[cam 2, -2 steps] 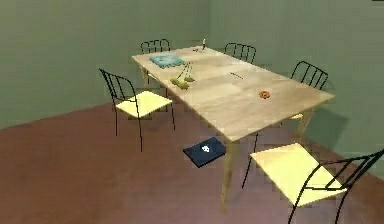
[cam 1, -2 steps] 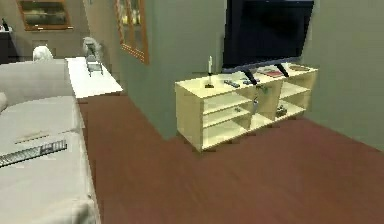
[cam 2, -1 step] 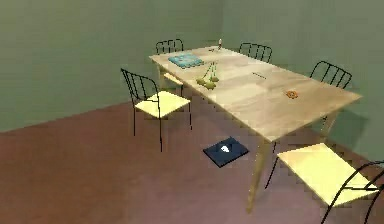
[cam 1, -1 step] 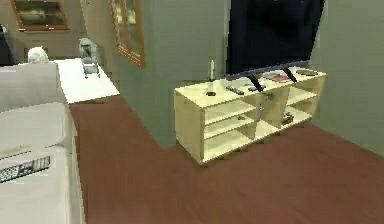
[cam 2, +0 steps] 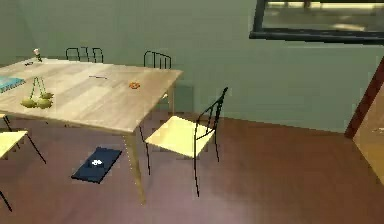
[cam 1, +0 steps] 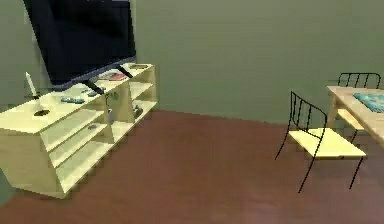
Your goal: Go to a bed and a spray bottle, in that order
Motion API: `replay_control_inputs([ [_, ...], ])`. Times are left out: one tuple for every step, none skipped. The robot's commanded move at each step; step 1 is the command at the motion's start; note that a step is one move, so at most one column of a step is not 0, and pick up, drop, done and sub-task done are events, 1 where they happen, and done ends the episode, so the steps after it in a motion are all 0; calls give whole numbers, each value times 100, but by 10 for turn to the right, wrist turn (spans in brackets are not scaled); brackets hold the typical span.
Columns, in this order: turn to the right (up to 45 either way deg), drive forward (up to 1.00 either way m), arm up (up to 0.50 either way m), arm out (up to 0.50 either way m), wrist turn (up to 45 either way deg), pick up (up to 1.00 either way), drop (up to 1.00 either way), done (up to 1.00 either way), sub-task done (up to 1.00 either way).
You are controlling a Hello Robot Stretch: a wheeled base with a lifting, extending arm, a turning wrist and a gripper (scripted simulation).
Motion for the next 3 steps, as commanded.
replay_control_inputs([
  [450, 0, 0, 0, 0, 0, 0, 0, 0],
  [450, 0, 0, 0, 0, 0, 0, 0, 0],
  [120, 0, 0, 0, 0, 0, 0, 0, 0],
])
